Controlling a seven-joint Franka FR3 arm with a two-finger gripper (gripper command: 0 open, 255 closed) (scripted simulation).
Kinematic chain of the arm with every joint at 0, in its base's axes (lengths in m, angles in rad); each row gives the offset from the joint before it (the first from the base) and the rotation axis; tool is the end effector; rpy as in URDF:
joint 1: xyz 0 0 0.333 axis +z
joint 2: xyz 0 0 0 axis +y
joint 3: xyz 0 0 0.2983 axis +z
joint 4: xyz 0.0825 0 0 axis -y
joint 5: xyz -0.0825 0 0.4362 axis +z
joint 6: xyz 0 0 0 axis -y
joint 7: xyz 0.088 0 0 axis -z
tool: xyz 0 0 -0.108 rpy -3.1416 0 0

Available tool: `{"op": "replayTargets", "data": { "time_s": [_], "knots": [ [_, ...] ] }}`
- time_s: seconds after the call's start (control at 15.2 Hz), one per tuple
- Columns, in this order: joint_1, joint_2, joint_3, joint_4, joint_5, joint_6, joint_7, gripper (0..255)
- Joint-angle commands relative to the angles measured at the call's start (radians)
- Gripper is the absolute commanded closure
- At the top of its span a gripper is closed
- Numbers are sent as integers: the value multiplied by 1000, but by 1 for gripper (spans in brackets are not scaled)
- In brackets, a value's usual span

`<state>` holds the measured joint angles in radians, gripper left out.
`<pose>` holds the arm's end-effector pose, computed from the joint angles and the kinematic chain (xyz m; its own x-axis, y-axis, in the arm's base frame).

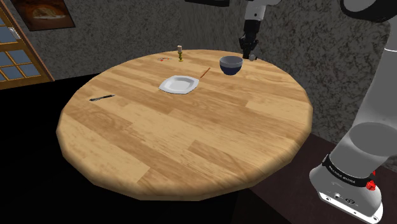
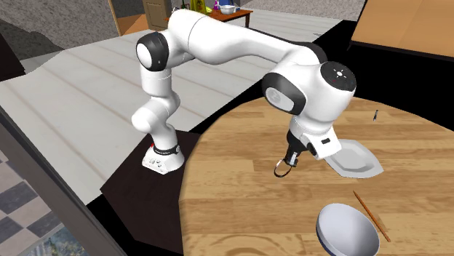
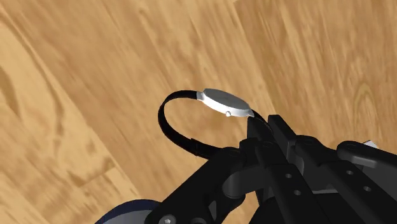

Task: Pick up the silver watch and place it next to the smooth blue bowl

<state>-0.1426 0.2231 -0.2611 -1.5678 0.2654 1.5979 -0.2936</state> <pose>0.6183 -0.2207 0.4747 0.9850 -0.1250 -0.1188 -0.1511 -0.9575 -0.2457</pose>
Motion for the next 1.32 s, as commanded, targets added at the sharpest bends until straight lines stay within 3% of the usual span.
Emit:
{"op": "replayTargets", "data": {
  "time_s": [0.0,0.13,1.25],
  "knots": [
    [-29,84,-10,114,17,-39,-29,255],
    [-51,141,-13,195,28,-70,-43,255],
    [-38,161,-7,-4,39,143,-89,255]
  ]
}}
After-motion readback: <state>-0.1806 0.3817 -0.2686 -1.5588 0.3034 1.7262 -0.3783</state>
